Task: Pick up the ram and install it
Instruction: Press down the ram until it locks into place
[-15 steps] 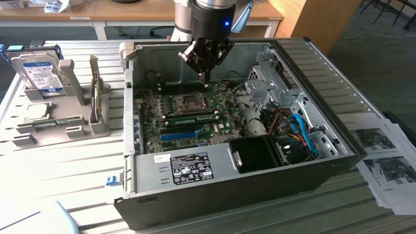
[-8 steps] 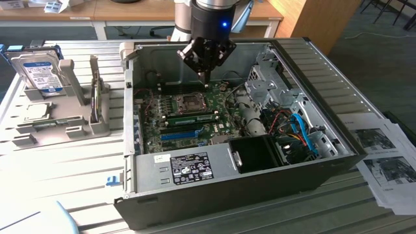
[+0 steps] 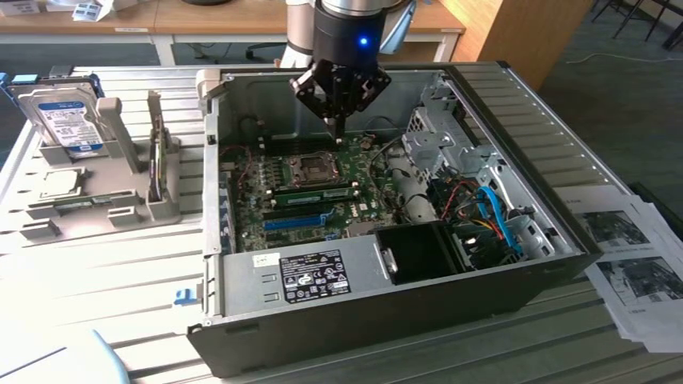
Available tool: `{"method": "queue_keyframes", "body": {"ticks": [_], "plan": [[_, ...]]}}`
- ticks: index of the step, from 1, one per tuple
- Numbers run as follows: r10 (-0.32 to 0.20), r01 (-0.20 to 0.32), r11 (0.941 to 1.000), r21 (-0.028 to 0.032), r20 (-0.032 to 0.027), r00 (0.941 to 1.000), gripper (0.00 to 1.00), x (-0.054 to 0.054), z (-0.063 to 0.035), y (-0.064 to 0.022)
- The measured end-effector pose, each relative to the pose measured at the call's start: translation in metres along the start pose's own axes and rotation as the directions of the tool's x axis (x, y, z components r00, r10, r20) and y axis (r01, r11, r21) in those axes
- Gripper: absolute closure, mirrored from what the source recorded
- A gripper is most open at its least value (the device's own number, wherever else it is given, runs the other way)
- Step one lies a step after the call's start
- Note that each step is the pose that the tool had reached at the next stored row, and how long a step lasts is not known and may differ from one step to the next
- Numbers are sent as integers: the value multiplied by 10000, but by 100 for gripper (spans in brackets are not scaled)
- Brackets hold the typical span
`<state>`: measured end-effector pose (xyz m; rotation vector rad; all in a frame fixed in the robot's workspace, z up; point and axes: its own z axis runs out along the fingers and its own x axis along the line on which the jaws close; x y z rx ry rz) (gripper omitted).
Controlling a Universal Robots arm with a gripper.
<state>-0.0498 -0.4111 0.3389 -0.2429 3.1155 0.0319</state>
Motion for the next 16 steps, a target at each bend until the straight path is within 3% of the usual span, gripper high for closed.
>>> {"method": "queue_keyframes", "body": {"ticks": [6, 12, 13, 16], "plan": [[1056, -1056, 9944, 18, 21, 9944, 91, 1, 4, 0], [1129, -1129, 9936, 19, 23, 9936, 91, 1, 5, 0], [1131, -1131, 9936, 19, 18, 9936, 91, 0, 5, 0], [1132, -1132, 9936, 14, -77, 9935, 91, -13, 5, -2]]}}
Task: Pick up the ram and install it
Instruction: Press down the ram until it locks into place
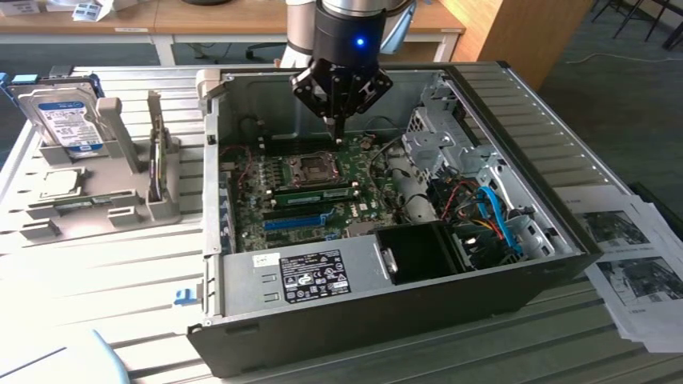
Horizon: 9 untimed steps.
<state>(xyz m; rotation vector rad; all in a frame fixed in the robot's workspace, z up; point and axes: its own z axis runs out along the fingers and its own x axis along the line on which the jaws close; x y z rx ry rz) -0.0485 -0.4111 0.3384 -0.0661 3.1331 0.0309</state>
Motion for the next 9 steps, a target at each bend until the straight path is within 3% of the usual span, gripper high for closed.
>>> {"method": "queue_keyframes", "body": {"ticks": [2, 9], "plan": [[0, 0, 10000, -2, -48, 10000, 91, -6, 0, 0], [0, 0, 10000, -1, -50, 10000, 91, 8, 1, 1]]}}
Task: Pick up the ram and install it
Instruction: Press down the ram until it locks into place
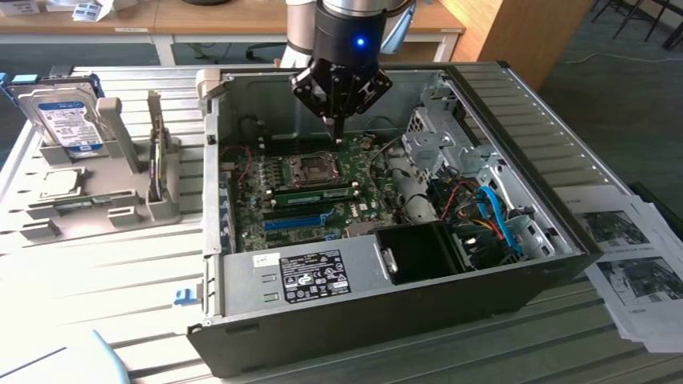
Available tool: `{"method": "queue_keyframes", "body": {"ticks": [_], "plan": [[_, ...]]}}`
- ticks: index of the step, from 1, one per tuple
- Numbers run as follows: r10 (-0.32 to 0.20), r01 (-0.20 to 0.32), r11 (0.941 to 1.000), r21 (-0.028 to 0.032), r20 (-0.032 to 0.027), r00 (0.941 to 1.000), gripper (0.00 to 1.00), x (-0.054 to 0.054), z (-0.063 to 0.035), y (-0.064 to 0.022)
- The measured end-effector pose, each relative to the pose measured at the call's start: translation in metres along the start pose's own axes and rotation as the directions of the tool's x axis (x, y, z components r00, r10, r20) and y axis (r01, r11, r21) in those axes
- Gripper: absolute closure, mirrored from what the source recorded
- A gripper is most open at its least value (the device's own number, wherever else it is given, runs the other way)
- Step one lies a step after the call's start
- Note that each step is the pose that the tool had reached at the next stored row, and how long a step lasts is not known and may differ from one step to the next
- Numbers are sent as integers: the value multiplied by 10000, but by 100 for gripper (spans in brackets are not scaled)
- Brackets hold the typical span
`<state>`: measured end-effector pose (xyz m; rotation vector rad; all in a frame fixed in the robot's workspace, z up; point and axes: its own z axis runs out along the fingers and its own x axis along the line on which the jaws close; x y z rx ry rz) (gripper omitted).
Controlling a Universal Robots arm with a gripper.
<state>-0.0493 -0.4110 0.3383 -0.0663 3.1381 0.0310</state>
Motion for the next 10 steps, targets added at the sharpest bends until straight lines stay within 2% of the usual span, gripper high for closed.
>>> {"method": "queue_keyframes", "body": {"ticks": [10], "plan": [[10, -10, 10000, -1, 1, 10000, 91, 24, 2, 0]]}}
